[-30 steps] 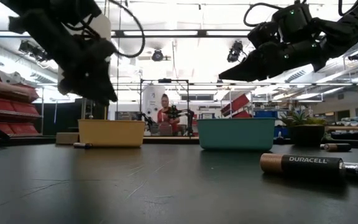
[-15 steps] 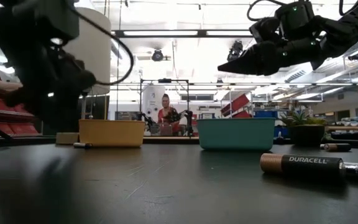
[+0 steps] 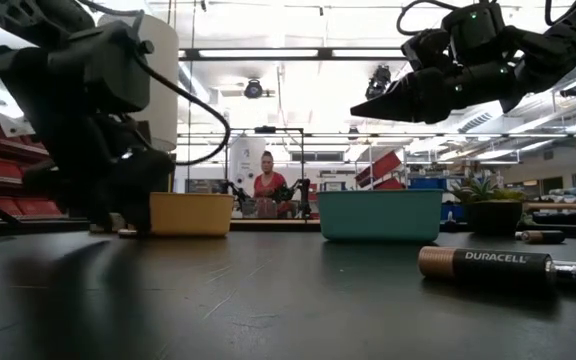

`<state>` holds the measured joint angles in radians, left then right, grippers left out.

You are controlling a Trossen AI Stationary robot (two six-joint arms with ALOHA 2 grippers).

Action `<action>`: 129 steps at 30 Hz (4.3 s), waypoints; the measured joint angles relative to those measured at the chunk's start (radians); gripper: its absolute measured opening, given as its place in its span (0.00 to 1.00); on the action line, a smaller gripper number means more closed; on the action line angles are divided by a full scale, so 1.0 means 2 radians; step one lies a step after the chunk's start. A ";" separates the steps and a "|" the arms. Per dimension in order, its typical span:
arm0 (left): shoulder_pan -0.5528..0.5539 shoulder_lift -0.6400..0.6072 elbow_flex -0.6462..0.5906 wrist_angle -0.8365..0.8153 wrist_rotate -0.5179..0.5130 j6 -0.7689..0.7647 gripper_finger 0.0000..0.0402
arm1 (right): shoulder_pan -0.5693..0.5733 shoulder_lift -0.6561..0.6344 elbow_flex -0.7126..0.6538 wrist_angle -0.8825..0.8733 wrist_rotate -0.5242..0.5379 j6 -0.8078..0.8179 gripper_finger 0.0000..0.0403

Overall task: Sort batteries
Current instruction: Put the top left silver battery into the blue bin

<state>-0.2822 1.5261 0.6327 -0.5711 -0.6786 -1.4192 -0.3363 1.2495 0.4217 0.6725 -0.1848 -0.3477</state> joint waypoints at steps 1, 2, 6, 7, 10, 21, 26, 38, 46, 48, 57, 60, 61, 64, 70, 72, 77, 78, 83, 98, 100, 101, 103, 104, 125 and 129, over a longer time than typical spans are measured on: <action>0.000 0.000 0.000 0.000 -0.016 -0.003 0.86 | 0.000 0.000 0.000 0.000 0.000 0.000 0.28; 0.000 0.000 0.000 -0.001 -0.029 -0.009 0.86 | 0.000 0.000 0.000 0.000 0.000 0.000 0.28; 0.000 0.001 -0.001 -0.002 -0.063 -0.028 0.86 | 0.000 0.000 0.000 0.000 -0.003 0.000 0.28; 0.000 0.001 -0.003 0.000 -0.069 -0.032 0.85 | 0.000 0.000 0.000 0.000 -0.007 0.000 0.28; 0.000 0.001 -0.017 0.014 -0.075 -0.053 0.84 | 0.000 0.000 0.000 0.000 -0.017 0.000 0.28; 0.010 0.001 -0.073 0.093 -0.094 -0.067 0.83 | 0.000 0.000 0.000 0.000 -0.019 0.002 0.27; 0.018 0.001 -0.084 0.099 -0.096 -0.064 0.83 | 0.000 0.000 0.000 0.000 -0.023 0.002 0.27; 0.021 0.001 -0.098 0.140 -0.094 -0.008 0.66 | 0.000 0.000 0.000 0.000 -0.023 0.002 0.26; 0.021 0.000 -0.097 0.149 -0.080 0.003 0.37 | 0.000 0.000 0.000 0.000 -0.023 0.002 0.26; 0.020 0.000 -0.097 0.151 -0.074 0.003 0.28 | 0.000 0.000 0.000 0.000 -0.023 0.002 0.26; 0.020 -0.008 -0.077 0.155 -0.031 0.051 0.06 | 0.000 0.000 0.000 -0.007 -0.023 0.002 0.26; 0.020 -0.008 -0.055 0.165 0.003 0.087 0.06 | -0.003 0.000 0.000 -0.011 -0.020 0.006 0.26; 0.020 -0.007 -0.045 0.171 0.021 0.108 0.08 | -0.004 0.000 0.000 -0.012 -0.021 0.010 0.25; 0.020 -0.005 -0.017 0.176 0.046 0.154 0.17 | -0.005 0.000 0.000 -0.013 -0.017 0.018 0.26; 0.032 -0.005 0.016 0.175 -0.008 0.276 0.36 | 0.013 0.013 0.043 -0.055 0.050 0.039 0.28; 0.035 -0.005 0.016 0.172 -0.039 0.291 0.39 | 0.017 0.036 0.081 -0.076 0.060 0.044 0.28; 0.035 -0.004 0.011 0.171 -0.101 0.292 0.38 | -0.036 0.136 0.242 -0.278 0.063 0.046 0.25; 0.035 -0.004 0.010 0.171 -0.106 0.293 0.38 | -0.050 0.163 0.271 -0.307 0.044 0.051 0.25; 0.025 -0.004 0.009 0.172 -0.117 0.314 0.37 | -0.089 0.280 0.405 -0.452 -0.007 0.063 0.26; 0.017 -0.004 0.009 0.170 -0.138 0.330 0.36 | -0.089 0.429 0.598 -0.659 0.005 0.051 0.50; 0.015 -0.004 0.009 0.170 -0.143 0.332 0.36 | -0.092 0.434 0.598 -0.658 0.005 0.053 0.51; 0.015 -0.004 0.009 0.171 -0.146 0.335 0.36 | -0.095 0.438 0.598 -0.654 0.006 0.053 0.52; 0.015 -0.004 0.009 0.172 -0.147 0.341 0.36 | -0.100 0.445 0.596 -0.659 0.016 0.054 0.51; 0.015 -0.004 0.009 0.172 -0.147 0.342 0.36 | -0.102 0.447 0.596 -0.656 0.021 0.055 0.51; 0.013 -0.005 0.009 0.190 -0.139 0.352 0.36 | -0.139 0.469 0.591 -0.660 0.076 0.031 0.48; 0.013 -0.005 0.009 0.192 -0.124 0.352 0.36 | -0.141 0.482 0.594 -0.663 0.065 0.041 0.45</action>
<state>-0.2566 1.5169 0.6502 -0.1872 -0.9257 -0.7147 -0.6192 2.2143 1.6093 -0.6528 -0.0551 -0.2664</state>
